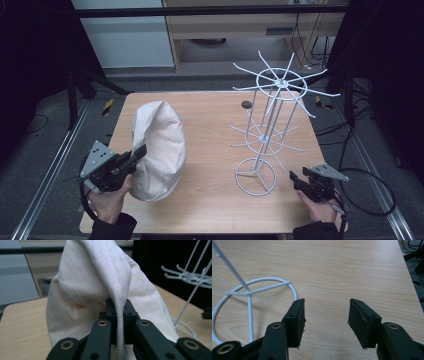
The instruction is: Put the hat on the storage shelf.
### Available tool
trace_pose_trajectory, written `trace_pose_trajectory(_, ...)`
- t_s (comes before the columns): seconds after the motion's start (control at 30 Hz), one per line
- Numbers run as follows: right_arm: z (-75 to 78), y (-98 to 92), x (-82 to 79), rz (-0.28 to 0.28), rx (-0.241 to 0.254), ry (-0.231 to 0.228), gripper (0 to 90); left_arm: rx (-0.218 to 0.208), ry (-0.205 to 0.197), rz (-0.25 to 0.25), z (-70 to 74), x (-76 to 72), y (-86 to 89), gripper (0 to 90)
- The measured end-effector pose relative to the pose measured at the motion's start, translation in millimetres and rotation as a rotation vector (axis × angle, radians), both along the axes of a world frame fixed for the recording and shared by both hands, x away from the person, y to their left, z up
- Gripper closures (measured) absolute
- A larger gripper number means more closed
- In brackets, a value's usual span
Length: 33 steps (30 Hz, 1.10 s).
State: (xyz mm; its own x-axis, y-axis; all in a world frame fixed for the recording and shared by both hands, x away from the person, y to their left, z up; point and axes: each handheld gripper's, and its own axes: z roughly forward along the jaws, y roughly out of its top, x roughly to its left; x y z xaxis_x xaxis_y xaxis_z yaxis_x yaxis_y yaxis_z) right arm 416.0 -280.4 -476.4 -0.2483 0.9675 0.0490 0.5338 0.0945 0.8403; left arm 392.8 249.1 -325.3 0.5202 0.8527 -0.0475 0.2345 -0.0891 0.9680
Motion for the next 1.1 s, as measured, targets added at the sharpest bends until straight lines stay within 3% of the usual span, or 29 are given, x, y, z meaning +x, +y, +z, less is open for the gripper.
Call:
trace_pose_trajectory(0.6, 0.1, -0.5, -0.2, -0.010, -0.001, 0.001, 47.1, -0.127, -0.205, -0.114, 53.6, -11.7, -30.9, 86.9)
trace_pose_trajectory(1.1, 0.1, -1.9, 0.3, -0.010, -0.002, -0.001, 47.1, -0.205, -0.313, -0.190, 79.4, -18.4, -52.2, 86.9)
